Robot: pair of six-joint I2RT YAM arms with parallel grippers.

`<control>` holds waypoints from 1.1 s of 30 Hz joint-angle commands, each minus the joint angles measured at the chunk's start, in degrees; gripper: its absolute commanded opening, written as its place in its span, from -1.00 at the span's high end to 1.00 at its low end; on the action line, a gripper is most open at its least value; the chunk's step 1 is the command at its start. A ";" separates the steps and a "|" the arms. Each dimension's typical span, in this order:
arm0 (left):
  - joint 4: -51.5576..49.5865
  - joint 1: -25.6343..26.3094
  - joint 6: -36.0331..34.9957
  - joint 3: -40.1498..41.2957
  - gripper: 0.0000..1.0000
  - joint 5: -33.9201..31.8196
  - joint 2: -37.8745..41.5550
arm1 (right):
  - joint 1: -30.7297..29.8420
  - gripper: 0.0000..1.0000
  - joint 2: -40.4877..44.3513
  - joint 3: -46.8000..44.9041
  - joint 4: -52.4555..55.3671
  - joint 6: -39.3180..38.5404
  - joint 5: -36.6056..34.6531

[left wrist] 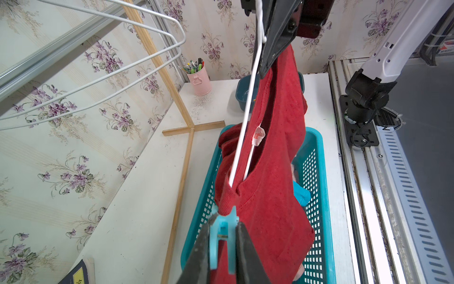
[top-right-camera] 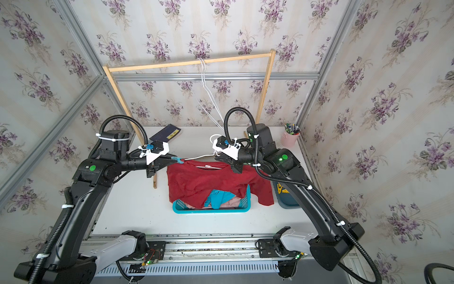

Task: Remove the clothespins securing t-shirts to the hanger
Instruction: Remove the clothespin from the hanger, then place the hanger in the basket.

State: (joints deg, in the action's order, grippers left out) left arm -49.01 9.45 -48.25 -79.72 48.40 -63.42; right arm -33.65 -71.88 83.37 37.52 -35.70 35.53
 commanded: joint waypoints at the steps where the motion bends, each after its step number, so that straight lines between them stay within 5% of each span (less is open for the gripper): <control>1: -0.77 -0.05 0.78 -1.37 0.80 -0.49 0.40 | 0.55 1.00 0.41 0.23 -0.92 0.56 -3.69; 12: 1.53 -0.01 5.72 -7.39 0.79 3.61 1.89 | 5.00 1.00 10.60 -5.42 -6.82 3.71 -6.34; 24: 3.37 -0.05 6.98 -7.52 0.76 2.75 3.03 | 5.09 1.00 15.75 2.14 0.45 1.37 -14.07; 33: 3.65 -0.05 6.66 -5.76 0.73 0.69 4.61 | 5.08 1.00 9.94 8.42 11.26 0.19 -3.88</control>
State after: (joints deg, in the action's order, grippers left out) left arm -45.98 9.45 -41.39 -85.93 49.74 -59.11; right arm -28.56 -60.10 90.63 45.36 -34.87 25.87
